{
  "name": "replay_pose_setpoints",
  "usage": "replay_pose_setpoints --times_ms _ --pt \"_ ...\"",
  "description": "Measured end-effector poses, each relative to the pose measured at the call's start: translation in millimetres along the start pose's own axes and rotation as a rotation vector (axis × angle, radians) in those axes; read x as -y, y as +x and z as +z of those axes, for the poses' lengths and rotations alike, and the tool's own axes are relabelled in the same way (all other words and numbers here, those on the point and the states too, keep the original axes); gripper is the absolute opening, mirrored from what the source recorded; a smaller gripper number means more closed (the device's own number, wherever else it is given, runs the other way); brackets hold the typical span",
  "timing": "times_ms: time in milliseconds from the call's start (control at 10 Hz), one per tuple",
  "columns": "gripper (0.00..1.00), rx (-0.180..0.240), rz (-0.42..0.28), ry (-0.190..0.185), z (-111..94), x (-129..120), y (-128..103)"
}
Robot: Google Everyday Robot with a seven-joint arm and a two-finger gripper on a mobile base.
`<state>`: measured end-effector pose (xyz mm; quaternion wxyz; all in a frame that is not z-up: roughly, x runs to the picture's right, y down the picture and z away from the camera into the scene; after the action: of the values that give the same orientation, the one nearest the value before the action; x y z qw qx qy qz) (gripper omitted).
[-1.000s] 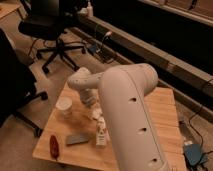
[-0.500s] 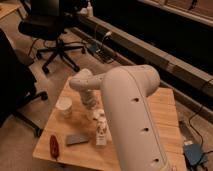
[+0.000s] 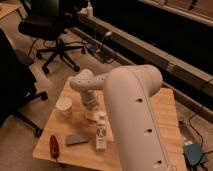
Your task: Place the white sponge in the ceramic bowl
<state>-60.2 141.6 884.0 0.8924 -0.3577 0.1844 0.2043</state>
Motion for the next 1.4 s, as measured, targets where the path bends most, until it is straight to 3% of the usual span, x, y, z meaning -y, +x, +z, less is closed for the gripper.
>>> replay_pose_setpoints --times_ms 200,500,700,1100,1400 --pt "0.00 0.042 -0.011 0.031 -28 11 -8" --pt "0.00 0.172 -0.001 0.099 -104 42 -17" --pt "0.00 0.205 0.032 0.126 -135 60 0" --pt "0.00 0.143 0.132 0.156 -149 91 66" --pt "0.00 0.077 0.170 0.148 -153 95 102"
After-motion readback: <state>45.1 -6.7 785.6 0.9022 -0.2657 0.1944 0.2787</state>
